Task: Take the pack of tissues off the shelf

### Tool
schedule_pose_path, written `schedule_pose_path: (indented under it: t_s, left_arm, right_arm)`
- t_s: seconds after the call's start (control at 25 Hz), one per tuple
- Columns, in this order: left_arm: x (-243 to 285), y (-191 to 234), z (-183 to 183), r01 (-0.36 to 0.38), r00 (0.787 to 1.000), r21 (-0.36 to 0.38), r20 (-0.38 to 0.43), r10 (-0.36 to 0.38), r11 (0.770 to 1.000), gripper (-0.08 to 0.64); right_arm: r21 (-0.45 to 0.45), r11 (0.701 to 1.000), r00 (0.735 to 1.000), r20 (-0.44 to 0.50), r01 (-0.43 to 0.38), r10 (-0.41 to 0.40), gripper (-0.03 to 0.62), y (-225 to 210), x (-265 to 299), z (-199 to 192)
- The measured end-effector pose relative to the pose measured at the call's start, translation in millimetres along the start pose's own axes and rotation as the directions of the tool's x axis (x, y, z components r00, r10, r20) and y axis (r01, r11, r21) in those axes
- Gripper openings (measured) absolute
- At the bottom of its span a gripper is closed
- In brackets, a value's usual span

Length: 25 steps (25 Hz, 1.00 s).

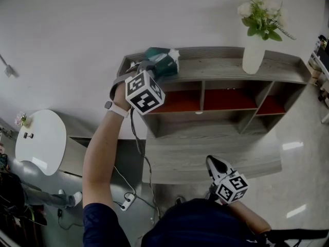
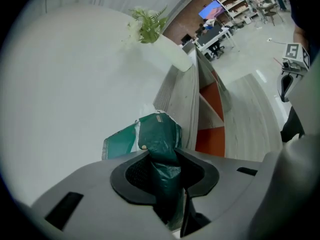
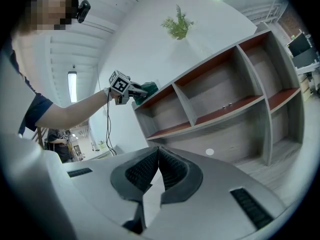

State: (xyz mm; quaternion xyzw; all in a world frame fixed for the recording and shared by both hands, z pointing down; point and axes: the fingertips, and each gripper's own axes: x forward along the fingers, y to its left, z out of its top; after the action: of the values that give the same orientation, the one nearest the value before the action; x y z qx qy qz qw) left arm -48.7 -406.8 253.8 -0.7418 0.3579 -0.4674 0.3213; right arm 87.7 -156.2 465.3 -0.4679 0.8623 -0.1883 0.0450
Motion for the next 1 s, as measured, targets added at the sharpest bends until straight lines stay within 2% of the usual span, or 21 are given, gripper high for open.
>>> schedule_pose_path:
  t_s: [0.24,0.52,0.84,1.0]
  left_arm:
    - [-17,-6,-1,-0.031,0.999,-0.022,0.025,0.031,0.999,0.124]
    - [-59,-24,5,-0.083,0.992,-0.030,0.092,0.085,0.996,0.124]
    - [-114,-61,-1,-0.180,0.973,0.003,0.150,0.178,0.984,0.124]
    - [-127,-88,-16,-0.243,0.963,0.020,0.124,0.239,0.970,0.124]
  right_arm:
    - [0.010,1.000,1.000,-0.012,-0.003,0.003,0.014,1,-7,-6]
    - [0.012,0.999,0.999,-0.030,-0.033,0.033,0.014,5,-5,-12]
    - [-0.008,0.996,0.994,-0.065,-0.093,0.092,0.014,20,8,-17]
    - [-0.006,0.993,0.989,-0.089,-0.118,0.117,0.014,28,15,-24]
